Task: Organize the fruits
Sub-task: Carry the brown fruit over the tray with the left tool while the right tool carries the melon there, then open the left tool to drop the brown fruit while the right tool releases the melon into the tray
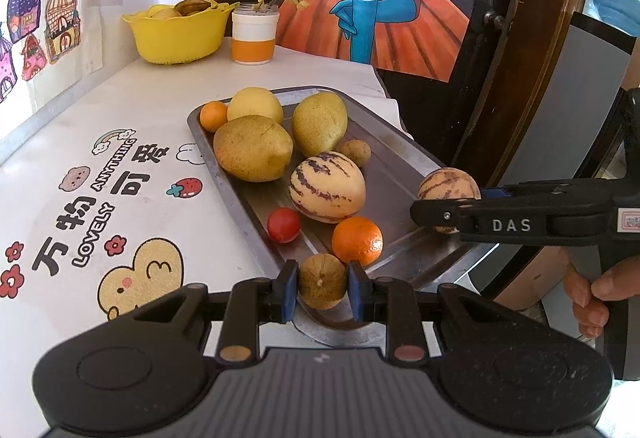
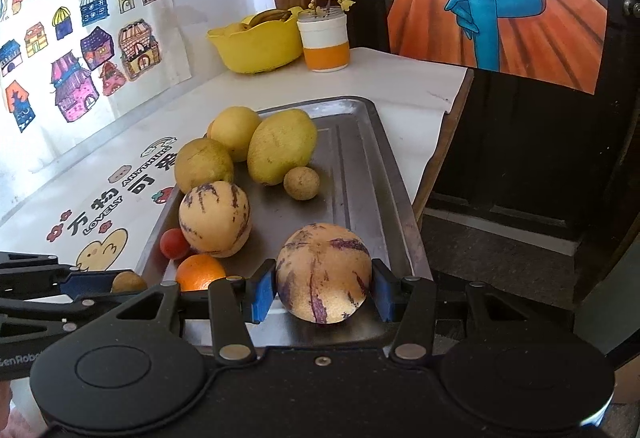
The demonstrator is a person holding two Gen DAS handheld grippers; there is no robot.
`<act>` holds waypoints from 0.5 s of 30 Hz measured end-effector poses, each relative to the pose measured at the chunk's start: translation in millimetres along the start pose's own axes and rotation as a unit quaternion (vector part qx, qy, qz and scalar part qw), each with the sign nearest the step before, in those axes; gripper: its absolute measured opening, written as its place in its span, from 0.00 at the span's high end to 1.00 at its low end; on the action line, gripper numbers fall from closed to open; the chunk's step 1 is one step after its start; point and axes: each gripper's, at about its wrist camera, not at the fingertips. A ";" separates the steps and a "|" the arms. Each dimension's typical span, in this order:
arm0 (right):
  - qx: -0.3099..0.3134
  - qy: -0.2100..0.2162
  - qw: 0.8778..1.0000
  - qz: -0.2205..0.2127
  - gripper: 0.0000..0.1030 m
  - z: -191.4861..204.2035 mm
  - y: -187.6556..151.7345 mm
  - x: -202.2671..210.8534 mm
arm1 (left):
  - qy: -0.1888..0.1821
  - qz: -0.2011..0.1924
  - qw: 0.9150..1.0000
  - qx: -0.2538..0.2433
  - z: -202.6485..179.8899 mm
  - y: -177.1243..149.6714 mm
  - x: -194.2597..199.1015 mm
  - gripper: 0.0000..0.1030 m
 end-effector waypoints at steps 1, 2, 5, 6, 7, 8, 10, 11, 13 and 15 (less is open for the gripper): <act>0.001 -0.002 1.000 -0.001 0.50 0.6 -0.4 -0.9 | 0.000 0.000 1.000 0.000 0.0 -0.1 0.1 0.73; 0.002 -0.004 1.000 -0.001 0.50 1.0 -1.1 -1.7 | 0.001 0.000 1.000 0.000 0.1 -0.2 0.2 0.72; 0.004 -0.007 1.000 -0.006 0.50 2.7 -3.1 -2.4 | 0.001 -0.001 1.000 -0.001 -0.2 -1.1 0.8 0.71; 0.005 -0.008 1.000 -0.007 0.50 3.1 -3.3 -2.3 | 0.001 -0.001 1.000 -0.001 -0.1 -1.4 1.0 0.71; 0.004 -0.009 1.000 -0.008 0.50 3.3 -3.5 -2.4 | 0.002 -0.001 1.000 -0.002 -0.1 -1.3 0.9 0.71; 0.004 -0.010 1.000 -0.009 0.50 3.4 -3.6 -2.4 | 0.002 -0.001 1.000 -0.002 -0.4 -1.5 1.0 0.71; 0.003 -0.012 1.000 -0.009 0.50 4.3 -4.3 -2.2 | 0.003 -0.002 1.000 -0.003 -0.2 -1.9 1.1 0.71; 0.002 -0.012 1.000 -0.009 0.50 4.4 -4.6 -1.8 | 0.003 -0.002 1.000 -0.002 -0.4 -1.9 1.2 0.71; 0.001 -0.013 1.000 -0.009 0.50 4.4 -4.5 -1.6 | 0.003 -0.003 1.000 -0.002 -0.8 -2.0 1.6 0.71; -0.001 -0.014 1.000 -0.010 0.50 4.2 -4.7 -1.4 | 0.000 -0.004 1.000 -0.001 -0.6 -2.1 2.0 0.71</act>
Point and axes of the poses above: each gripper's, at about its wrist camera, not at the fingertips, and x roughly against the way its jaws point, z to its left, y to its top, and after that the axes turned 8 degrees about -y, right-handed
